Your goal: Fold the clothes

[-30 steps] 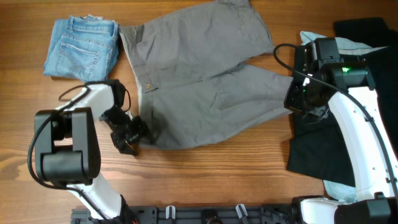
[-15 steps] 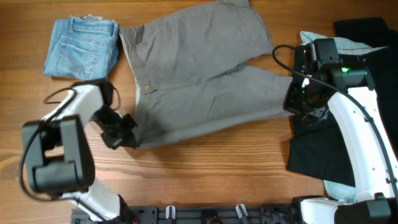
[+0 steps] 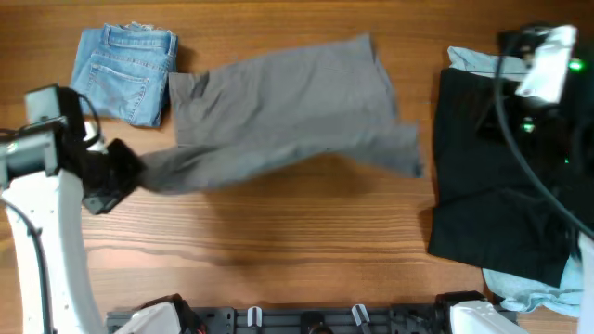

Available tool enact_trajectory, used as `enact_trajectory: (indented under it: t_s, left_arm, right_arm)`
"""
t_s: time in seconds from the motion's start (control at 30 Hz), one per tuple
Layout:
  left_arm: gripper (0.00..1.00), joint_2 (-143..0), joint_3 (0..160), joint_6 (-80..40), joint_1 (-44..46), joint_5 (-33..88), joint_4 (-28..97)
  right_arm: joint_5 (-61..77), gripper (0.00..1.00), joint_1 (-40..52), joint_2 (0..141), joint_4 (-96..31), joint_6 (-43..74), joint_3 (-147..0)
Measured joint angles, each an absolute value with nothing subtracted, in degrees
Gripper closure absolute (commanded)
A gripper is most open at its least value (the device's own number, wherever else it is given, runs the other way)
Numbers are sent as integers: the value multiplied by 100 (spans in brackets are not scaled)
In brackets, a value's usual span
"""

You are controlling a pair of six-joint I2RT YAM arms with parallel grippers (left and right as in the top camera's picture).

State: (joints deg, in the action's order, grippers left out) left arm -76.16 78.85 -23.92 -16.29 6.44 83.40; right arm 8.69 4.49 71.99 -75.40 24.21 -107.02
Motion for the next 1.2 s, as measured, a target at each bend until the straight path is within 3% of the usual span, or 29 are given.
enact_trajectory:
  t_s: [0.23,0.4,0.53,0.67,0.8,0.93,0.97,1.03,1.1,1.2]
  left_arm:
    - [96,-7402,7931,-2434,-1664,163,8353]
    - [96,-7402,7931,-2436,-1577,86,8296]
    - [96,-7404,7931,-2436,-1531,69,8171]
    - [93,-7404,7931,-2436,-1531,67,8036]
    - [87,-7404,7935,-2434,-1531,64,8143]
    - [86,-7402,7944,-2434,-1531,62,8490]
    - [84,-7404,7946,-2434,-1531,60,8624]
    - [64,-7402,7946,-2436,-1531,45,8801]
    - [58,-7404,7946,-2416,-1531,43,8855]
    - [56,-7404,7946,-2438,-1531,126,8753]
  right_arm:
    - [718,95,445,7723,-7555,2394,-10753]
    - [928,69,497,8705,-8525,2193,-10685]
    - [1476,66,980,9231,-8978,1981,-9902]
    - [1750,55,1927,9419,-8088,2082,-8663]
    - [1660,79,2346,9415,-6508,2609,-7988]
    - [1470,93,2318,9476,-4357,3210,-6980]
    - [1444,95,2309,9553,-3988,3332,-6724]
    - [1441,96,2305,9885,-3498,3579,-6322]
    - [1452,96,2307,10256,-3267,3706,-6215]
    - [1452,96,2305,10866,-2596,3975,-6202]
